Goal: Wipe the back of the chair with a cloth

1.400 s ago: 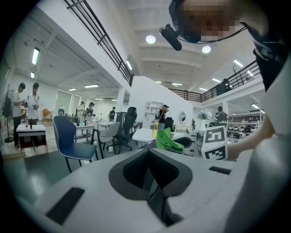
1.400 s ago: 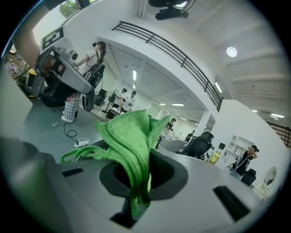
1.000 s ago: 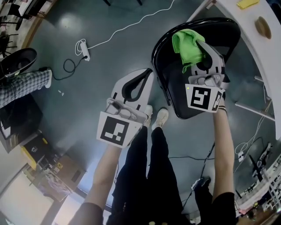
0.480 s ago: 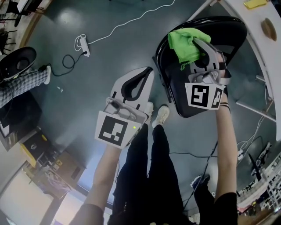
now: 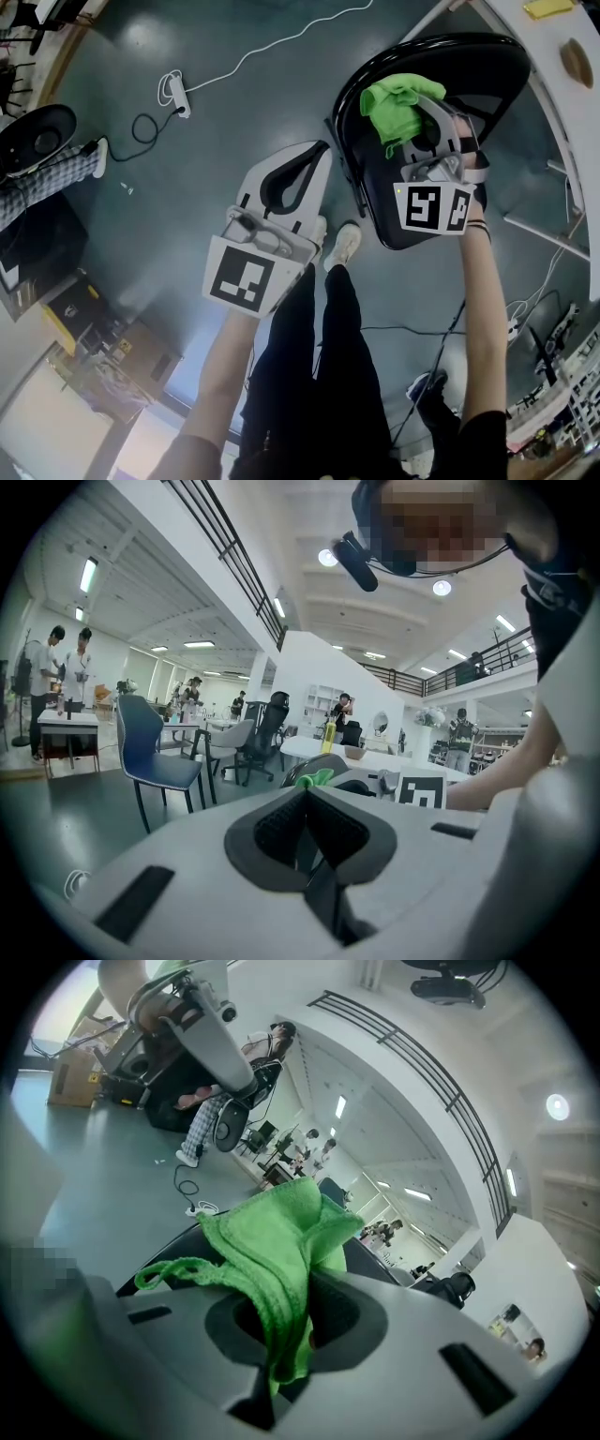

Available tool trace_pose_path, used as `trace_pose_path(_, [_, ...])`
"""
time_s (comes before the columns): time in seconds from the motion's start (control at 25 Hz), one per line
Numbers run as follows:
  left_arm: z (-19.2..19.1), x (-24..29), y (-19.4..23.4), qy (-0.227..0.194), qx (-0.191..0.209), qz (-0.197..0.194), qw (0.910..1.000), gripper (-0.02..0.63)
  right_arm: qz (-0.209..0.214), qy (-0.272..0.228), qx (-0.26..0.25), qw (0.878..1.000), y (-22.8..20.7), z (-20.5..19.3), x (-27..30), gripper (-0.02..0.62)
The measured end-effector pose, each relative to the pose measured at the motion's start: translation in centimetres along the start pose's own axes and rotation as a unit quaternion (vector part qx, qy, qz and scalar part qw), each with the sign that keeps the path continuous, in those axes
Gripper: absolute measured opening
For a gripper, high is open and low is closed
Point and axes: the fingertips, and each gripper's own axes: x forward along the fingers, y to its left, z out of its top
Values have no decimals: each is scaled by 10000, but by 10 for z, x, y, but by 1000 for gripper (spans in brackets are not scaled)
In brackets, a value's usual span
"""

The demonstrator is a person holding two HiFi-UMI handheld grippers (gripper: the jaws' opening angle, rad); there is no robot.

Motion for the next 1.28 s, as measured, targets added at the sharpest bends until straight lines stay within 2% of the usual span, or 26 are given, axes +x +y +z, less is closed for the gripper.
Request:
trace_pose_path(0.72, [-5,10,-3,20,-73,-43,10000,6,760,498,-43,9959,72,-50,5,43])
trace_pose_path(1.0, [-8,14,-5,54,-84,-50,9999,6,1249,712,-231,9893,102,-76,5,43])
trace_pose_path(1.28, [-9,12,-6,95,-42,-37,9999,6,1110,664,-36,9916,94,-71,-7,43])
